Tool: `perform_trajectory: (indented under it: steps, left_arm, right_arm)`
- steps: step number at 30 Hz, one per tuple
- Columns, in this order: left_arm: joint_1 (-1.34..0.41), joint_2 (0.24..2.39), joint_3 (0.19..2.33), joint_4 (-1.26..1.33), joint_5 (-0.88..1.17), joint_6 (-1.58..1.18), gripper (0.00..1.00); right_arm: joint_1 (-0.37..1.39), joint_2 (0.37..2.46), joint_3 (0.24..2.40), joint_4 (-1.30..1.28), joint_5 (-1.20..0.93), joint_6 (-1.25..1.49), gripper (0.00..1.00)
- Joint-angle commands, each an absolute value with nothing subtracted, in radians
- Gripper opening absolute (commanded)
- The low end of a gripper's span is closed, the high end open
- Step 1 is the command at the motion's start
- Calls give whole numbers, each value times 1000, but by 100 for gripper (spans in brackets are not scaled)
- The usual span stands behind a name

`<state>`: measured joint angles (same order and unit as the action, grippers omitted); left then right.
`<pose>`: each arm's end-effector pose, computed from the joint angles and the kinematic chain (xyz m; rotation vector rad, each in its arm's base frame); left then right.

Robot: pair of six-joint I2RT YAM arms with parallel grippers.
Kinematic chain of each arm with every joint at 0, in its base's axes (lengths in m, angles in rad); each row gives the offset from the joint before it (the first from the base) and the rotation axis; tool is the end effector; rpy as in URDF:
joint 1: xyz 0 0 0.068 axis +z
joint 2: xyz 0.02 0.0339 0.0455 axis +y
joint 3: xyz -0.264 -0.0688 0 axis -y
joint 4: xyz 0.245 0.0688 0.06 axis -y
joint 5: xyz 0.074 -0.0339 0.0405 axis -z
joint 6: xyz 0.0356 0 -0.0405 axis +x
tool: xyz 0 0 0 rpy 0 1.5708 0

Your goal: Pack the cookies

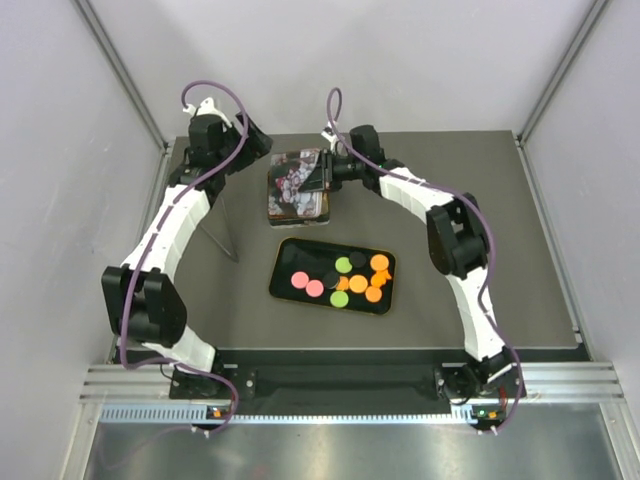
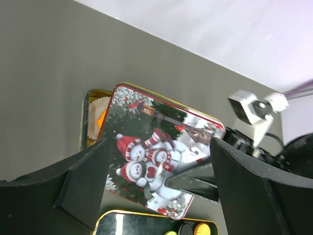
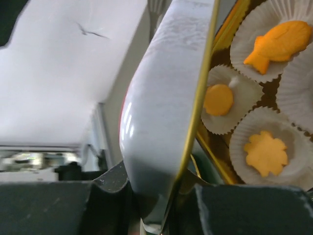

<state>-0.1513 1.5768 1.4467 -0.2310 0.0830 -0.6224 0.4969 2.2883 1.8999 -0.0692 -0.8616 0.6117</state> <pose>0.3700 -0.0594 0.3665 -0.4060 1.9349 -0.5914 0.4532 0.2765 0.2322 -0.4864 2.1634 1.5314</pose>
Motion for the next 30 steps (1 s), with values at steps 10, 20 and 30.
perform_trajectory:
  steps: [10, 20, 30]
  left_arm:
    - [-150, 1701, 1404, -262, 40, -566, 85]
    - [-150, 1733, 1399, -288, -60, -554, 85]
    - [-150, 1730, 1352, -241, -26, -569, 88]
  right_arm:
    - [439, 2425, 1855, 744, -1065, 1345, 4]
    - [433, 2490, 1891, 789, -1075, 1401, 6]
    - [446, 2585, 1977, 792, -1089, 1433, 6]
